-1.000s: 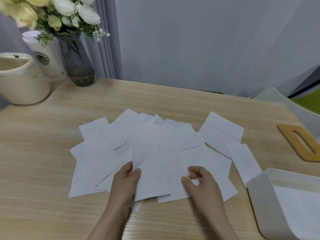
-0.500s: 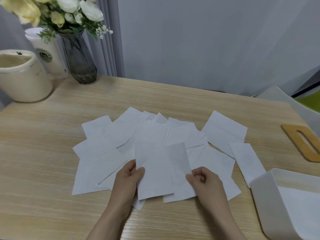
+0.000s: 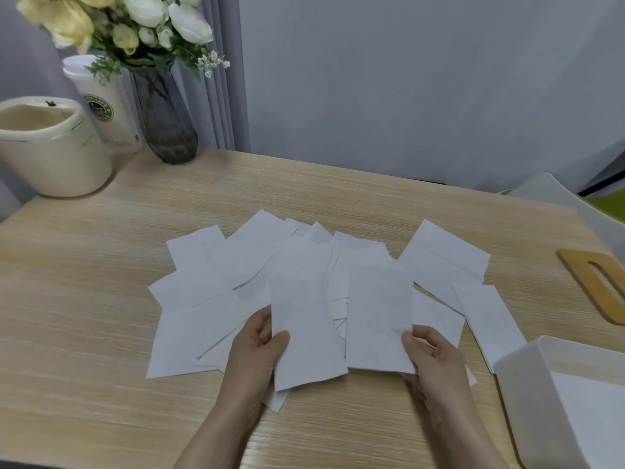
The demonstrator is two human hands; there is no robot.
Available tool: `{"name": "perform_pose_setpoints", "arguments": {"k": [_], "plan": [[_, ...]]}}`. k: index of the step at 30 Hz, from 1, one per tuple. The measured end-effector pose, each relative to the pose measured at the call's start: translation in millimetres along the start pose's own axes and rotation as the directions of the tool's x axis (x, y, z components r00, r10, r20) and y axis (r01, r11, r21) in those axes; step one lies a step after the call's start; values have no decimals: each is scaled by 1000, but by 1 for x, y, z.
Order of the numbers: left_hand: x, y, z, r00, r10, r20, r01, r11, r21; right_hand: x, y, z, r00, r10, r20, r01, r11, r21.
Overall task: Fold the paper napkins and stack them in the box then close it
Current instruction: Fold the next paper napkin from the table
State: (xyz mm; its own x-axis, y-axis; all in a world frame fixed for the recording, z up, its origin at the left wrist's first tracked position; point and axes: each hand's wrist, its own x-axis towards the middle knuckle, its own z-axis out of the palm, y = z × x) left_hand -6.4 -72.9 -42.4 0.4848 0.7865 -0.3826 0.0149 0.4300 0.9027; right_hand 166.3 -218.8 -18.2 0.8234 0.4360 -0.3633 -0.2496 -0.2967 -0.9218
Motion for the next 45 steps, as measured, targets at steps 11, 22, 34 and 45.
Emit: {"name": "perform_pose_setpoints", "arguments": {"k": [11, 22, 34, 45], "plan": [[0, 2, 0, 1000, -10, -19, 10, 1000, -11, -8, -11, 10, 994, 16, 109, -20, 999, 40], [-4, 8, 3, 1000, -11, -19, 11, 1000, 0, -31, 2, 58, 951, -23, 309, 39, 998, -45], [-3, 8, 3, 999, -13, -33, 11, 999, -43, -28, 3, 64, 945, -27, 326, 44, 998, -47], [-2, 4, 1, 1000, 1, -22, -1, 1000, 3, -30, 4, 64, 944, -61, 324, 102, 989, -109]]}}
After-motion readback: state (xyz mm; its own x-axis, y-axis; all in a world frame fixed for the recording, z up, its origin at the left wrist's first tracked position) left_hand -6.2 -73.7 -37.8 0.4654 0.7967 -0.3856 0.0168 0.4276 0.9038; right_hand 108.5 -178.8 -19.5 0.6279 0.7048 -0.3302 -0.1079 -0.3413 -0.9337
